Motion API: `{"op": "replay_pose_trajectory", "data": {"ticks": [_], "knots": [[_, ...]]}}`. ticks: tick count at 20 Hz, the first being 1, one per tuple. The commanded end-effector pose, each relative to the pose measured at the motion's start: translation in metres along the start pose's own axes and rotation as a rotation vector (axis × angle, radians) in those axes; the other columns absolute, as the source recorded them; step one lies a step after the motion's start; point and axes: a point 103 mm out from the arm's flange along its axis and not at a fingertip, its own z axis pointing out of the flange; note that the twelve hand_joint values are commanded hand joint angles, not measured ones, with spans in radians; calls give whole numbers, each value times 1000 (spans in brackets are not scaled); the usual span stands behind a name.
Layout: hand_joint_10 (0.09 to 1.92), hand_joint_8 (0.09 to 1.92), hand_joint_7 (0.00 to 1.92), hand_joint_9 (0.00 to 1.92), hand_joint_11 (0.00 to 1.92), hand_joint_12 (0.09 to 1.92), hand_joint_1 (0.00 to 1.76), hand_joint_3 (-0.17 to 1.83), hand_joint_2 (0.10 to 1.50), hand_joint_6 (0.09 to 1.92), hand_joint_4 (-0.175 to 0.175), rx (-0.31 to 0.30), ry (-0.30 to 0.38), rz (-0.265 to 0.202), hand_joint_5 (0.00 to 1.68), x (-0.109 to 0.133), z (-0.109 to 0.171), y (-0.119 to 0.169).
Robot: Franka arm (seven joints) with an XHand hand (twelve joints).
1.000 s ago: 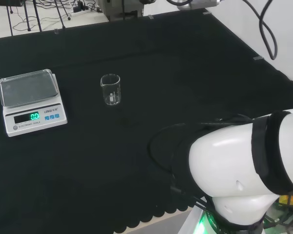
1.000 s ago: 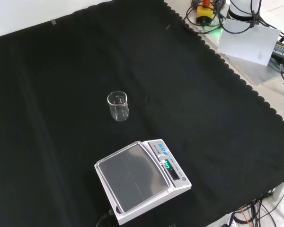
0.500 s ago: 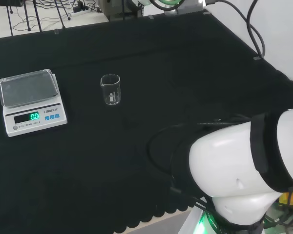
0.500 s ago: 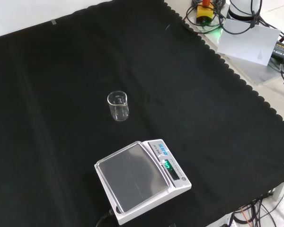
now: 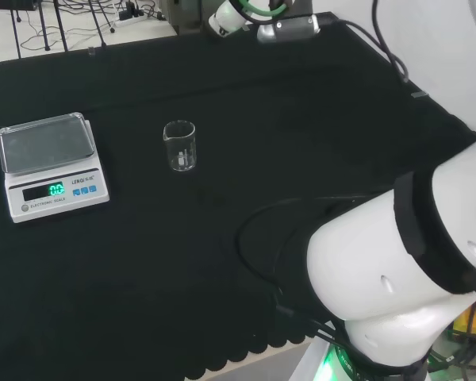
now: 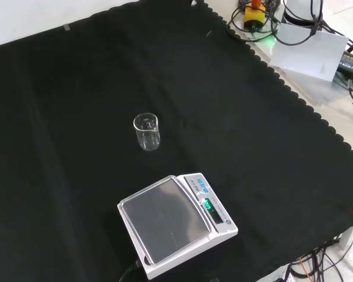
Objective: Pick up the beaker.
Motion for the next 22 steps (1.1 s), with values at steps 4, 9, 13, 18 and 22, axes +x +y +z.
{"op": "replay_pose_trajectory", "data": {"ticks": [4, 9, 13, 18, 22], "knots": [[879, 743, 84, 189, 0, 1302, 726, -175, 938, 87, 1, 27, 32, -37, 114, 3, 27, 56], [879, 741, 81, 187, 0, 1299, 727, -175, 939, 87, 2, 45, 40, -56, 111, 7, 44, 74], [879, 739, 76, 185, 0, 1296, 729, -175, 939, 87, 2, 62, 54, -67, 106, 12, 57, 88], [879, 738, 73, 182, 0, 1293, 730, -175, 940, 87, 2, 89, 53, -85, 104, 18, 73, 105], [880, 738, 73, 181, 0, 1290, 732, -175, 940, 87, 2, 115, 57, -95, 103, 22, 87, 120]]}}
